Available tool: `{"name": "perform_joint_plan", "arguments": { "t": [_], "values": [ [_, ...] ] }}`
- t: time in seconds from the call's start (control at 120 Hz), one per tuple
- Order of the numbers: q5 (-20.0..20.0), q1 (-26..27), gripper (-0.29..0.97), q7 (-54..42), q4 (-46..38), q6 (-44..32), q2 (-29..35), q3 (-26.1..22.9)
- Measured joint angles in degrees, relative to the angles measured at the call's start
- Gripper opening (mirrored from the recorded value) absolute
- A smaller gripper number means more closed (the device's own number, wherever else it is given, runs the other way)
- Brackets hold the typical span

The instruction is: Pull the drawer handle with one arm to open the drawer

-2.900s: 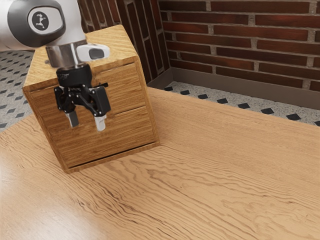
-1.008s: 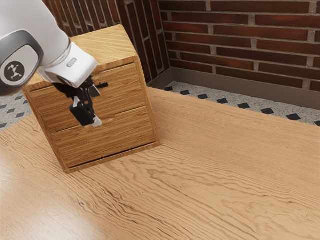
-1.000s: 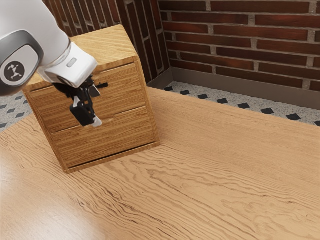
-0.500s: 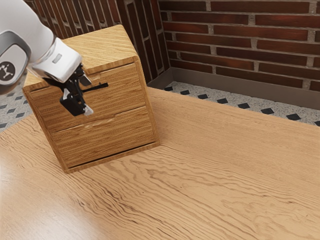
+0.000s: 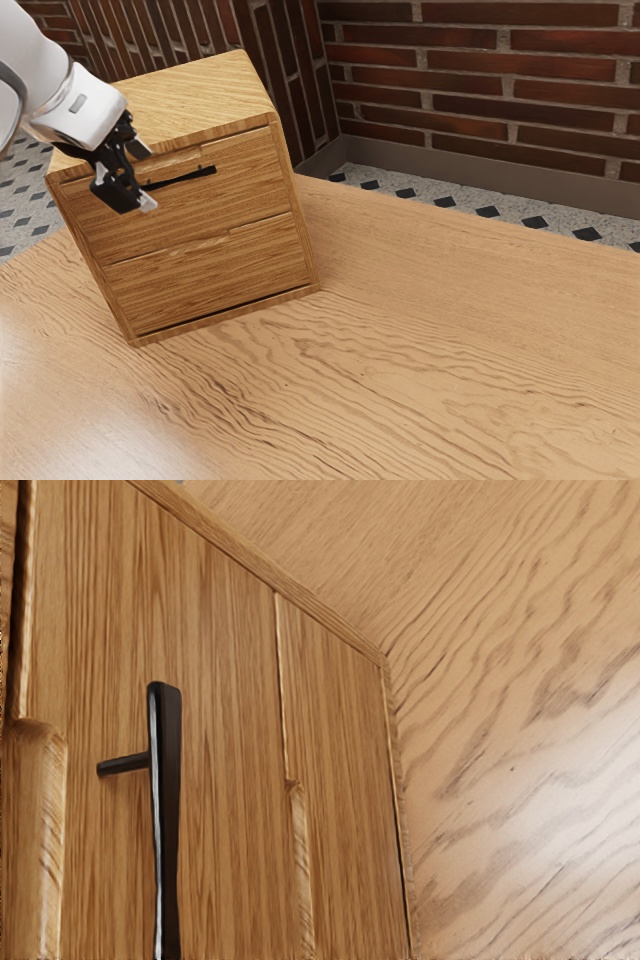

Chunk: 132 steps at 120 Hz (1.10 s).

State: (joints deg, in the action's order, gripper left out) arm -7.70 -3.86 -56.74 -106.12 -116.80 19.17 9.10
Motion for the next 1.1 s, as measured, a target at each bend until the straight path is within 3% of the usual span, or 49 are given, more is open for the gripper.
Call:
{"name": "perform_joint_plan", "arguments": {
  "t": [1.1],
  "values": [
    [-1.4, 1.2, 0.46, 1.3, 0.3, -4.1, -2.3, 3.1]
  ]
}}
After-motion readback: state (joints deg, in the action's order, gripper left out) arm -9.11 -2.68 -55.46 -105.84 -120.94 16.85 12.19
